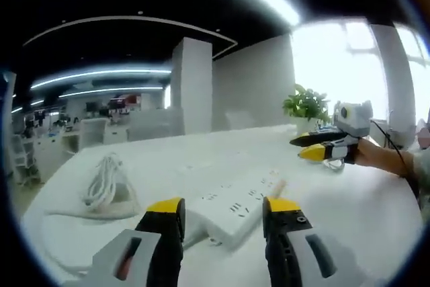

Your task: Straighten the power strip on the desk, plug the charger into it

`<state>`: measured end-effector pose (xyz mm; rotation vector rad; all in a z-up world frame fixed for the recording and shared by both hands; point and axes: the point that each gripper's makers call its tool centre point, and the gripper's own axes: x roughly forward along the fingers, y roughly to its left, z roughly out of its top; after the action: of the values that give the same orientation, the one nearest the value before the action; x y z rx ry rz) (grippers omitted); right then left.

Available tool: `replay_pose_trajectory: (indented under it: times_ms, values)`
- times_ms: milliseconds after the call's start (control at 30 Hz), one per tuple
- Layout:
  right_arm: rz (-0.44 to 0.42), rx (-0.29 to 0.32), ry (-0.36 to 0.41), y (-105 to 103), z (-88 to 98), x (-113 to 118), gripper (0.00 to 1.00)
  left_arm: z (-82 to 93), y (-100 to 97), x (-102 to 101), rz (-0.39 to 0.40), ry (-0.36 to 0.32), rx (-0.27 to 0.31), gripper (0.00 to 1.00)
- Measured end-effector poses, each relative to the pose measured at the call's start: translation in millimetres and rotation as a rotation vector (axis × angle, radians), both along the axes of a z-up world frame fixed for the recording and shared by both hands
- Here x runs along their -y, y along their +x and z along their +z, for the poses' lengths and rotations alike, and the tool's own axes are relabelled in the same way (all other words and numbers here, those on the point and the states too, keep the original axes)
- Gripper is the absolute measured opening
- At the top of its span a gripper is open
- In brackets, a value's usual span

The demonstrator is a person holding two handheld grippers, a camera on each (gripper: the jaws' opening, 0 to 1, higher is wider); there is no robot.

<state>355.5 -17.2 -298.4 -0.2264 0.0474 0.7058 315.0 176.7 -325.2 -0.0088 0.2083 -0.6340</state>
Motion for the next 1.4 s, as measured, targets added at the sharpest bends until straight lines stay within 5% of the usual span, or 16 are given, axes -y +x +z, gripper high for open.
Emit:
replay_pose_trajectory:
  times_ms: [467,1400]
  values:
    - [0.042,-0.066,-0.007,9.1,-31.0,-5.9,0.35,-22.2,1.6,7.6,-0.024,0.025,-0.04,0.47]
    - [0.077,-0.149,0.0,5.1,-51.8,-10.1,0.3,-38.5,-5.0,16.8,-0.049,0.024,-0.093,0.4]
